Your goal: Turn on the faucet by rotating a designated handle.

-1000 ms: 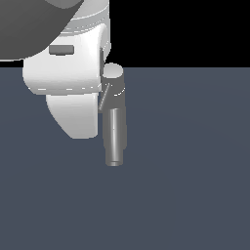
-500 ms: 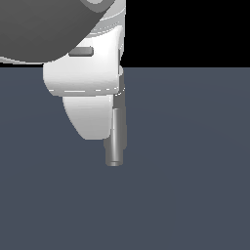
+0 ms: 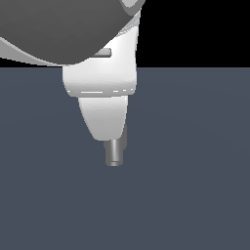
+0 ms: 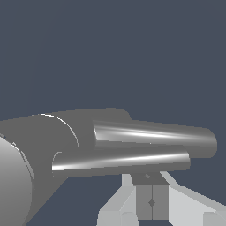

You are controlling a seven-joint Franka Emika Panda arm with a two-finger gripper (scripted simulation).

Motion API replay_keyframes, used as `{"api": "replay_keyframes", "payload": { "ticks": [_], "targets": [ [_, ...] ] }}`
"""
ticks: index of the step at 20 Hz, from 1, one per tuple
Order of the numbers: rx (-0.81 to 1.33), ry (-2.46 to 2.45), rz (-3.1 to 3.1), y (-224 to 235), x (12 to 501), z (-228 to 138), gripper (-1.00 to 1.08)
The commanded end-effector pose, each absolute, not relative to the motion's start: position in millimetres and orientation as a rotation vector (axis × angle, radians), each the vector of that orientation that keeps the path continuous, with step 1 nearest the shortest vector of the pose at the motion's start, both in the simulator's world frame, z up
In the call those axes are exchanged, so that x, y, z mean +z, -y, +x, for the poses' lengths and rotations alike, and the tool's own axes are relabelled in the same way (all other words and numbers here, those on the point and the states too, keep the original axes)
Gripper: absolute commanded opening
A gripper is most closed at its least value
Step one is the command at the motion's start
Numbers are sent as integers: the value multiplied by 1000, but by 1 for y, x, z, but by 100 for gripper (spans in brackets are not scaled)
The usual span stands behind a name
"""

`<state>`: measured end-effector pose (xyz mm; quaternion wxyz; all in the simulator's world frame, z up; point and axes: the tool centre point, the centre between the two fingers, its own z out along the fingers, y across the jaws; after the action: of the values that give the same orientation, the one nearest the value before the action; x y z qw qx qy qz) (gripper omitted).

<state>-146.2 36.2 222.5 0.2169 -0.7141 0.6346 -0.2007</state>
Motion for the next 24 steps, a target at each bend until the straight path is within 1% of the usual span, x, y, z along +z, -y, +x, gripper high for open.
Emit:
{"api": "replay_keyframes", "payload": {
  "ticks": [1,14,15,24],
  "targets": [
    [-558,-1789,-1957,-22,221,-147,-100],
    [-557,-1794,-1956,3,218,-148,-100],
    [-557,-1753,-1981,-12,222,-146,-100],
    [-557,-1770,-1972,15,231,-128,-100]
  ]
}}
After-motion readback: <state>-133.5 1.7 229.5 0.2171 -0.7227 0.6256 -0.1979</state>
